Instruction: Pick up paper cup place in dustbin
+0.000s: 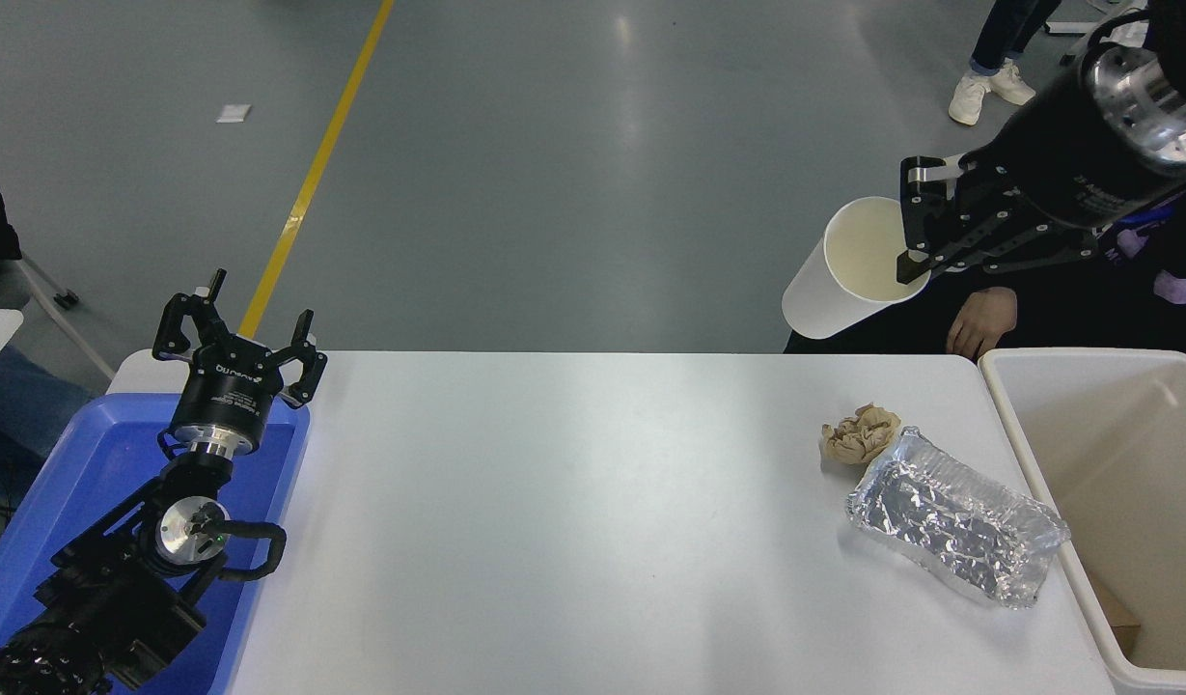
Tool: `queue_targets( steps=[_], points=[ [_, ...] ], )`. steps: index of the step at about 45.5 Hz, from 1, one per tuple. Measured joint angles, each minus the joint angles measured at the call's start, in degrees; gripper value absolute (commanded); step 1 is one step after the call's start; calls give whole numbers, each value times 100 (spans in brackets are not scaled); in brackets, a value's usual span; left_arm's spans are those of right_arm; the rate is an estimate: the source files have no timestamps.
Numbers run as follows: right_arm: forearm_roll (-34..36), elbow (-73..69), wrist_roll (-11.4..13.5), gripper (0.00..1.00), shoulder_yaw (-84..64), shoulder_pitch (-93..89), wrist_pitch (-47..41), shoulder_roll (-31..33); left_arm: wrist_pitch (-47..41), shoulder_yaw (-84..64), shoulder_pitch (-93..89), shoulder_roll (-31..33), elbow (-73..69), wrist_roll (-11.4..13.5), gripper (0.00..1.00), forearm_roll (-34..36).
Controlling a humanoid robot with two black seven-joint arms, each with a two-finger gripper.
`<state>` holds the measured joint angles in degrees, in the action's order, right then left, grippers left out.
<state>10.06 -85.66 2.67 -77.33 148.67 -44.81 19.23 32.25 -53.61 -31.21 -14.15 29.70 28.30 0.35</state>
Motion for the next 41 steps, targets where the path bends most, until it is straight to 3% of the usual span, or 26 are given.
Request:
queue_targets(
  steps=[13, 28, 34, 41],
  points=[
    [-28, 20, 11, 0, -353, -186, -14, 146, 0, 0, 2, 0, 0, 0, 98, -1],
    [-684, 129, 22, 0, -1214, -716, 2, 1266, -8, -8, 8, 0, 0, 10, 98, -1],
    [-892, 326, 27, 0, -1405, -1276, 512, 1877, -9, -8, 10, 0, 0, 10, 98, -5],
    [-978, 737, 19, 0, -1249, -2420, 1768, 2432, -7, -9, 8, 1, 4, 10, 98, -5]
  ],
)
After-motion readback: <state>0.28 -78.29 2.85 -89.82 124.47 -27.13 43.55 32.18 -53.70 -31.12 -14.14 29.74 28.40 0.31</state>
